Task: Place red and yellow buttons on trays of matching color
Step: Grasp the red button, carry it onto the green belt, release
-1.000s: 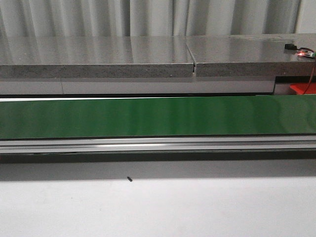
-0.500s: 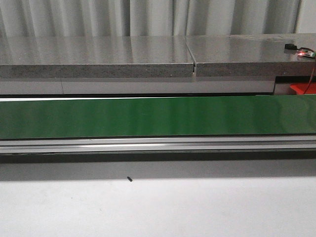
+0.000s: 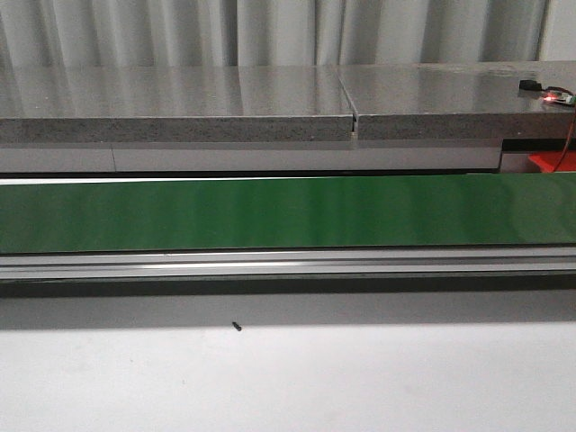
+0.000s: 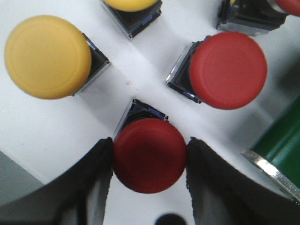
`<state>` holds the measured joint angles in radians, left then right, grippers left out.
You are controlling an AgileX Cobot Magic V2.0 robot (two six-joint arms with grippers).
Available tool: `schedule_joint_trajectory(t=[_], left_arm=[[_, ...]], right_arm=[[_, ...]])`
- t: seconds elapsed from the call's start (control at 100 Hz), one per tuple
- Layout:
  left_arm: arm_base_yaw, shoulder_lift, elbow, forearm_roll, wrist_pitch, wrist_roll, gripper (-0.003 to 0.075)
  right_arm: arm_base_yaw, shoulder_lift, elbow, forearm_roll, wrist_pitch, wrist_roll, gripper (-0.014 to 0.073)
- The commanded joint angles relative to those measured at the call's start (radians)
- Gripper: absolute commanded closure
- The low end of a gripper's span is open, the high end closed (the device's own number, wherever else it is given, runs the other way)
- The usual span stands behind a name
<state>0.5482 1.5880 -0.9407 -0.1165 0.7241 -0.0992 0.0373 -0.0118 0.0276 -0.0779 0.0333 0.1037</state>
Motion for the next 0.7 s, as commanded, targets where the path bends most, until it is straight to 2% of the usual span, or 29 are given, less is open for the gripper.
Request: schedule_joint_trajectory(t=[0.0,0.18,0.42,0.69], left_arm=[[0.001,-0.031,-0.032,-0.010,-0.026,-0.010,0.0457],[0.001,-0.092,-0.032,-0.006,-0.016,-0.010,0.0459],[-0.009,-0.298,-0.038,-0.010,0.070,-0.003,0.0459],[-0.115,-0.323,-0.162,-0.030,0.121,-0.004,0.0459]], right_arm=[[-0.005,-0.018,-0.016,-0.009,-0.074,0.001,0.0661],[-0.005,-0.018,-0.016,-0.009,-0.074,0.001,0.0661],[-0.005,-0.018,-0.016,-0.009,-0.074,0.001,0.0661],[-0.005,-0.018,-0.016,-0.009,-0.074,0.001,0.0661]])
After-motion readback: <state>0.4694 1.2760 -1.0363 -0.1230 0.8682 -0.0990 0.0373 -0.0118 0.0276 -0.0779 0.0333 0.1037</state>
